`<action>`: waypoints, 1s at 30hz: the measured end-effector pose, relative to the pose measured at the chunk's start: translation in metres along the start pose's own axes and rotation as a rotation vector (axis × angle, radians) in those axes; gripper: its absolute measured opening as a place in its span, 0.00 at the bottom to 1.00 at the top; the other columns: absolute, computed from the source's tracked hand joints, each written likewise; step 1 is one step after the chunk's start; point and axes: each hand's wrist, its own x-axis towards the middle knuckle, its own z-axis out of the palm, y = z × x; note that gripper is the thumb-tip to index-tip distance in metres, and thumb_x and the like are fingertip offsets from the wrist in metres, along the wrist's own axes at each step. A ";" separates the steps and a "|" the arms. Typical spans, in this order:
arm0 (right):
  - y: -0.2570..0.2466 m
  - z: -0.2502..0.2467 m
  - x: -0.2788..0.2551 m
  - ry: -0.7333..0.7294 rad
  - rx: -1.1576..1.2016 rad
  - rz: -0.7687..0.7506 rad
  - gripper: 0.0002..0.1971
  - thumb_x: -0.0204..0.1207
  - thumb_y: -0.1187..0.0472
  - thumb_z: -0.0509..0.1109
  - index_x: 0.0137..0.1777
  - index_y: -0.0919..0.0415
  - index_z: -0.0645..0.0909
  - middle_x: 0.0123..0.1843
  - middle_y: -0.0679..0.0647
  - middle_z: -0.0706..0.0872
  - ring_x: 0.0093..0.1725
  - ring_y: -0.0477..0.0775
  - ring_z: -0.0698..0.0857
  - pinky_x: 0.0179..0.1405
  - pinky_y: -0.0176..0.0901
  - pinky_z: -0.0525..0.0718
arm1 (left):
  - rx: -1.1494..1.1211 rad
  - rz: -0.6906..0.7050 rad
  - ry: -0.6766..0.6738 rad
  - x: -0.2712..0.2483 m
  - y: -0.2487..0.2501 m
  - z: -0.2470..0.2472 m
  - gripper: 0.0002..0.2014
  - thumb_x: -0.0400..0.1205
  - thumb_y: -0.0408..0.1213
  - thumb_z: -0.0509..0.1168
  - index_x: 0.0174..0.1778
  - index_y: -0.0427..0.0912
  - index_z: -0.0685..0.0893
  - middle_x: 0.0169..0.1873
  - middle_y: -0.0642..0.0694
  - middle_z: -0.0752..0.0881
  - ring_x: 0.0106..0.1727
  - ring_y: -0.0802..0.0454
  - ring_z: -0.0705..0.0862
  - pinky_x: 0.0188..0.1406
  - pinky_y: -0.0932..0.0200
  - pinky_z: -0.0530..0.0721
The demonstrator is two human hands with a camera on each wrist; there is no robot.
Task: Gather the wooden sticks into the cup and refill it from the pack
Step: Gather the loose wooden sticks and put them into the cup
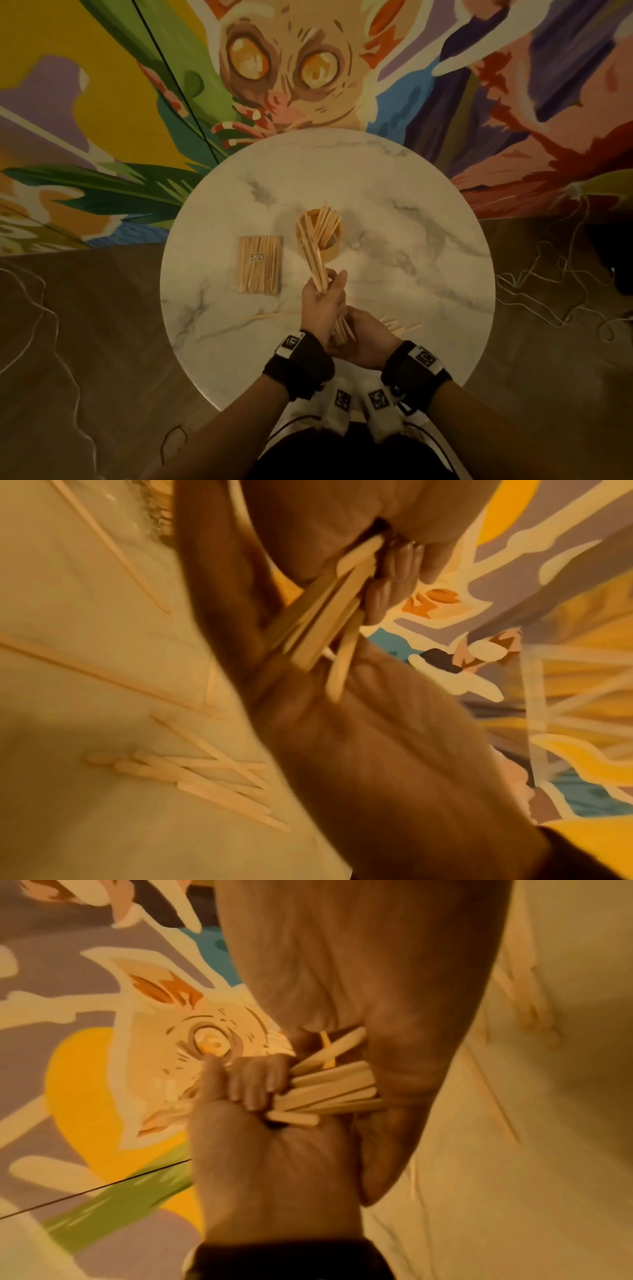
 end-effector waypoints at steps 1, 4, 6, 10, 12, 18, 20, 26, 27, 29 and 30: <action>-0.003 -0.001 -0.002 -0.006 -0.043 -0.013 0.18 0.87 0.61 0.50 0.51 0.64 0.82 0.38 0.60 0.91 0.38 0.57 0.92 0.36 0.49 0.90 | -0.009 -0.028 -0.009 0.001 0.000 0.000 0.13 0.84 0.36 0.65 0.35 0.44 0.69 0.20 0.53 0.62 0.19 0.57 0.59 0.17 0.63 0.59; -0.015 -0.006 -0.012 0.044 -0.247 -0.039 0.16 0.84 0.60 0.55 0.54 0.68 0.82 0.42 0.62 0.90 0.40 0.59 0.90 0.46 0.53 0.86 | 0.105 -0.096 -0.065 0.003 0.005 -0.006 0.18 0.84 0.41 0.65 0.30 0.46 0.67 0.20 0.52 0.62 0.19 0.56 0.57 0.17 0.64 0.58; -0.029 -0.021 -0.013 0.163 -0.360 -0.157 0.19 0.83 0.57 0.59 0.63 0.71 0.80 0.52 0.68 0.90 0.48 0.63 0.88 0.50 0.53 0.81 | 0.247 -0.132 -0.155 0.001 0.008 -0.015 0.17 0.84 0.41 0.64 0.29 0.47 0.70 0.18 0.55 0.67 0.17 0.60 0.63 0.16 0.66 0.63; -0.070 -0.036 -0.030 0.250 -0.263 -0.424 0.23 0.84 0.47 0.57 0.68 0.63 0.79 0.58 0.65 0.89 0.55 0.66 0.87 0.54 0.58 0.81 | 0.952 -0.073 -0.459 -0.004 -0.002 -0.048 0.11 0.83 0.47 0.62 0.35 0.52 0.78 0.25 0.57 0.77 0.24 0.61 0.73 0.27 0.62 0.72; -0.077 -0.030 -0.035 0.206 -0.436 -0.395 0.24 0.83 0.43 0.57 0.65 0.59 0.81 0.57 0.62 0.90 0.53 0.62 0.89 0.52 0.57 0.84 | 1.172 -0.040 -0.580 -0.007 -0.012 -0.060 0.09 0.84 0.47 0.61 0.38 0.53 0.79 0.30 0.55 0.80 0.30 0.58 0.77 0.34 0.59 0.73; -0.030 -0.018 -0.012 0.223 -0.985 -0.295 0.14 0.84 0.54 0.61 0.50 0.59 0.87 0.49 0.61 0.87 0.43 0.54 0.86 0.39 0.51 0.86 | 1.269 -0.050 -0.628 -0.015 -0.019 -0.052 0.14 0.84 0.47 0.59 0.59 0.46 0.84 0.44 0.43 0.86 0.42 0.49 0.81 0.39 0.60 0.71; -0.025 -0.018 -0.009 0.275 -0.901 -0.400 0.10 0.84 0.52 0.63 0.55 0.54 0.83 0.56 0.60 0.87 0.46 0.55 0.87 0.42 0.51 0.86 | 1.280 -0.064 -0.629 -0.012 -0.019 -0.051 0.14 0.85 0.45 0.59 0.60 0.44 0.84 0.47 0.38 0.88 0.45 0.43 0.83 0.40 0.59 0.71; -0.022 -0.020 -0.011 0.218 -1.281 -0.440 0.26 0.72 0.47 0.77 0.67 0.56 0.81 0.63 0.54 0.79 0.56 0.53 0.84 0.55 0.49 0.85 | 1.406 -0.015 -0.620 -0.005 -0.019 -0.056 0.19 0.84 0.49 0.59 0.67 0.46 0.81 0.56 0.38 0.87 0.55 0.40 0.83 0.52 0.52 0.78; -0.025 -0.023 -0.011 0.309 -1.247 -0.531 0.32 0.70 0.47 0.78 0.73 0.54 0.75 0.67 0.52 0.73 0.58 0.52 0.82 0.57 0.48 0.85 | 1.401 -0.027 -0.603 -0.004 -0.018 -0.057 0.18 0.83 0.50 0.59 0.63 0.45 0.84 0.54 0.38 0.88 0.53 0.41 0.84 0.49 0.53 0.78; -0.031 -0.030 -0.011 0.453 -1.049 -0.669 0.37 0.71 0.50 0.78 0.78 0.51 0.67 0.71 0.46 0.65 0.61 0.49 0.79 0.54 0.46 0.85 | 1.428 -0.037 -0.589 -0.002 -0.016 -0.057 0.17 0.84 0.50 0.58 0.53 0.42 0.86 0.47 0.38 0.88 0.47 0.42 0.85 0.41 0.56 0.74; -0.033 -0.030 -0.012 0.486 -0.959 -0.691 0.36 0.73 0.50 0.77 0.78 0.51 0.67 0.71 0.45 0.65 0.62 0.48 0.79 0.54 0.44 0.84 | 1.452 -0.031 -0.596 -0.002 -0.016 -0.057 0.17 0.84 0.49 0.58 0.50 0.41 0.85 0.45 0.38 0.88 0.45 0.42 0.84 0.39 0.56 0.72</action>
